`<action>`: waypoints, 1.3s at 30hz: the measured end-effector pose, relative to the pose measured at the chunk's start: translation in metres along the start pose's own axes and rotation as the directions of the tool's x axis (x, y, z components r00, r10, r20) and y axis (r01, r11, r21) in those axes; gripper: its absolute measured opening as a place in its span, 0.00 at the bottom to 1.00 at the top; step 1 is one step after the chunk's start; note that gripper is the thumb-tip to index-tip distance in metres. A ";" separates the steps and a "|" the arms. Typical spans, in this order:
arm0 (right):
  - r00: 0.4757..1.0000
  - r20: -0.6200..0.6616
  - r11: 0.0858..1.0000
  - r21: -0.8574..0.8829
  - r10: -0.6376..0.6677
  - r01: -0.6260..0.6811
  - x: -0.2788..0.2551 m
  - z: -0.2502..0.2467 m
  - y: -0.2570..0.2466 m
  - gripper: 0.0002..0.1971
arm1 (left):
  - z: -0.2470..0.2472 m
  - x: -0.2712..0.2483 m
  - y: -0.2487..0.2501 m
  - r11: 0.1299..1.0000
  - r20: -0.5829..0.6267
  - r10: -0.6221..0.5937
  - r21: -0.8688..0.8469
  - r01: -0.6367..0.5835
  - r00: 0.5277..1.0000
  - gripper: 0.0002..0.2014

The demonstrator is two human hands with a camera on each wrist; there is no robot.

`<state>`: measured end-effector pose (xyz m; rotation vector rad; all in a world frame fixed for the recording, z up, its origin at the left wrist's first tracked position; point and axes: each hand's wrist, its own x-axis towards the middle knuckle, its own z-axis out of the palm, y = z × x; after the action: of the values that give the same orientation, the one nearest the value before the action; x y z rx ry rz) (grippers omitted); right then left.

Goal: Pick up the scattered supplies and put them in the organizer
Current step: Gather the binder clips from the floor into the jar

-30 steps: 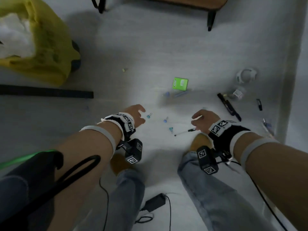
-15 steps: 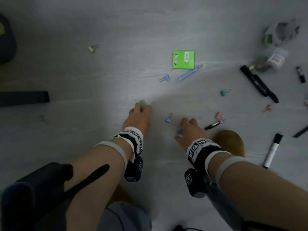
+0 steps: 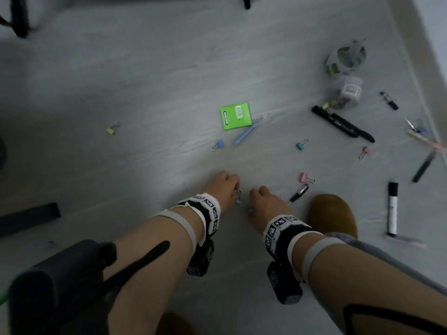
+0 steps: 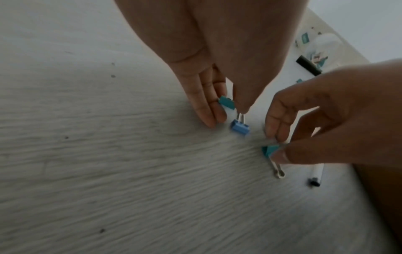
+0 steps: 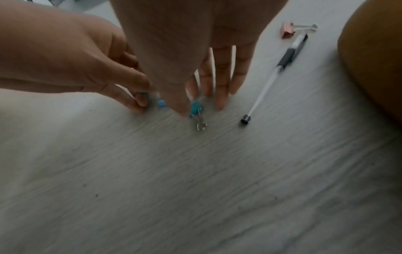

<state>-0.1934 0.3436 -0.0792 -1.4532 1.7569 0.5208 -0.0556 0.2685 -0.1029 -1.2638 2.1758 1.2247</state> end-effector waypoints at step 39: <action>0.946 -0.286 0.963 0.260 0.151 -0.075 -0.001 -0.124 0.137 0.13 | -0.069 0.078 0.110 0.310 0.079 -0.301 -0.934 0.176 0.950 0.16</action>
<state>-0.3620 0.2894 -0.0248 -1.3121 2.0739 0.1304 -0.1813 0.1962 -0.0577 -1.9838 1.0602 2.4538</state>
